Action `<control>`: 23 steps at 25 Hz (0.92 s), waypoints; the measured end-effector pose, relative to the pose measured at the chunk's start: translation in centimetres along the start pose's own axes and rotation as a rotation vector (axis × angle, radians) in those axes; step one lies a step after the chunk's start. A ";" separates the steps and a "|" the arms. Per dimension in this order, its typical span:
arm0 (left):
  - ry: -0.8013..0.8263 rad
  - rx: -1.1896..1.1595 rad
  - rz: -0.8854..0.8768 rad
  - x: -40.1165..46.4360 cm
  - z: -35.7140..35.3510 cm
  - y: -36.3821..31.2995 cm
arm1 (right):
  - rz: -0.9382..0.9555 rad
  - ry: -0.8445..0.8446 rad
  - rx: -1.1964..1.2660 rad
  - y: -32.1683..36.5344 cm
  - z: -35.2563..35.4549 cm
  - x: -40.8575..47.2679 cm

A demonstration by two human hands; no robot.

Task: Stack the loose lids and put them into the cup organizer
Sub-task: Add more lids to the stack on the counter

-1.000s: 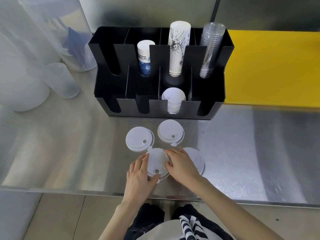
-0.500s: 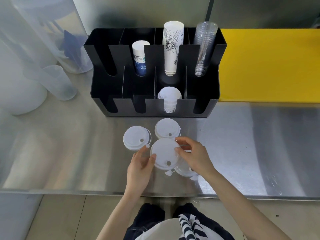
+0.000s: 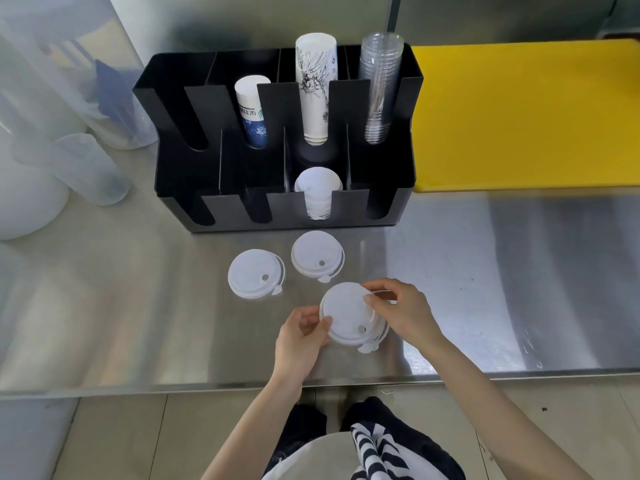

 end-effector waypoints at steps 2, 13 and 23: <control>-0.010 0.025 -0.008 -0.1 -0.7 0.0 | -0.006 -0.011 -0.006 -0.4 0.2 0.2; -0.010 0.202 -0.062 -0.3 -2.4 0.3 | -0.008 -0.006 -0.079 -1.6 -0.1 1.3; -0.037 0.329 -0.125 0.0 -2.3 0.1 | 0.006 0.034 -0.084 -1.9 -0.6 0.6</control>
Point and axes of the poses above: each hand's wrist, its own x-axis towards the middle knuckle, its own z-axis out of the back of the hand, y = z × x, the point moved 3 cm from there along x, towards the middle knuckle, and after that the axes turned 8 degrees about -y, right-handed, at the moved point
